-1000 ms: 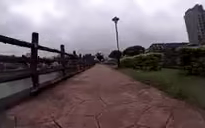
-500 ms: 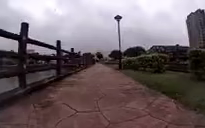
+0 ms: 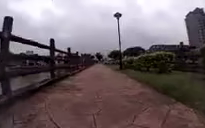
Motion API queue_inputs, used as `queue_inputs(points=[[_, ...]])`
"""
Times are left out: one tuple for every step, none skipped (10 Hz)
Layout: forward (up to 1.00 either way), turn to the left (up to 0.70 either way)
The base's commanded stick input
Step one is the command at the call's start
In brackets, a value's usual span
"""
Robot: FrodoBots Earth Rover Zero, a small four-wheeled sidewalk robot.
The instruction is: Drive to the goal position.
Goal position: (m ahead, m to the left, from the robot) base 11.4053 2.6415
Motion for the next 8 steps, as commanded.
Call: queue_inputs(points=[[1.0, 0.0], [1.0, 0.0], [1.0, 0.0], [1.0, 0.0], [1.0, 0.0], [1.0, 0.0], [1.0, 0.0], [1.0, 0.0]])
